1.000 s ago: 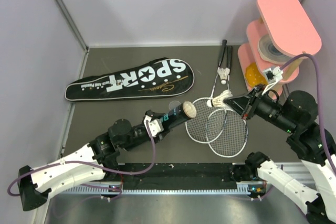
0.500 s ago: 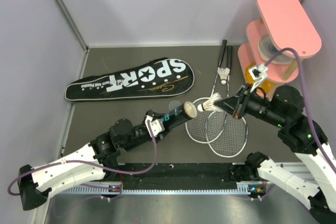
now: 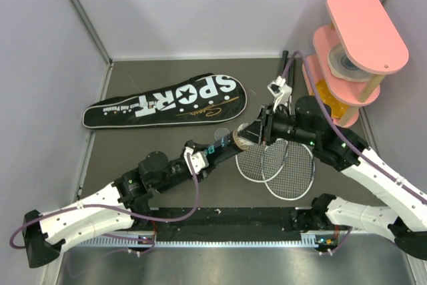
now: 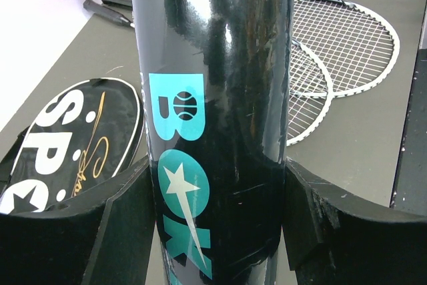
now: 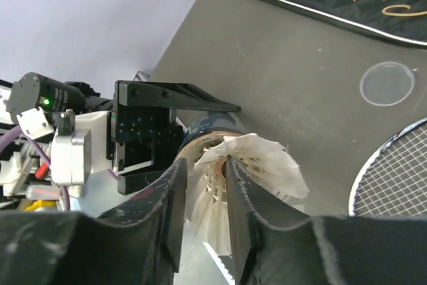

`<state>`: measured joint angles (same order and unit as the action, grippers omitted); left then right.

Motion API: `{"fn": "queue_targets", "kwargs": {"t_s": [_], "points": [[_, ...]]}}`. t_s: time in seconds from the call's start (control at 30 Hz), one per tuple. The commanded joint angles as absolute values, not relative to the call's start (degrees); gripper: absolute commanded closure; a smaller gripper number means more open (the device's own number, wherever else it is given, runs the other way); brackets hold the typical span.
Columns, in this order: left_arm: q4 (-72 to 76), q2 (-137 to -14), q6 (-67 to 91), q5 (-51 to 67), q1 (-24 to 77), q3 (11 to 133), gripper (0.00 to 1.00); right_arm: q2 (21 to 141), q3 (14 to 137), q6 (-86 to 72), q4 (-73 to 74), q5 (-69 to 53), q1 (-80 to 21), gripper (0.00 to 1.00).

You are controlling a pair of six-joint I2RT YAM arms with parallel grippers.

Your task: Pack up the badminton gear

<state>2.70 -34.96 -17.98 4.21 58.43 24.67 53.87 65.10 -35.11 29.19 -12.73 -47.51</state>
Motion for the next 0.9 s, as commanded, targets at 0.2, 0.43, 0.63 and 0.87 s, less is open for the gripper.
{"fn": "queue_targets", "kwargs": {"t_s": [0.2,0.43,0.63,0.87], "points": [[6.9,-32.5,-17.7,4.5,58.8,26.8,0.80,49.2,63.2,-38.1,19.9,-14.4,-48.3,0.46],[6.9,-31.4,-17.6,4.5,58.9,26.8,0.80,45.3,65.2,-35.3,31.9,-2.5,-47.1,0.33],[6.9,-30.7,-17.5,4.3,59.1,26.7,0.80,47.1,65.2,-35.2,34.3,-2.3,-45.2,0.32],[7.0,-30.7,-17.4,4.6,59.2,26.8,0.80,56.7,66.5,-34.8,31.2,-9.6,-45.0,0.32]]}}
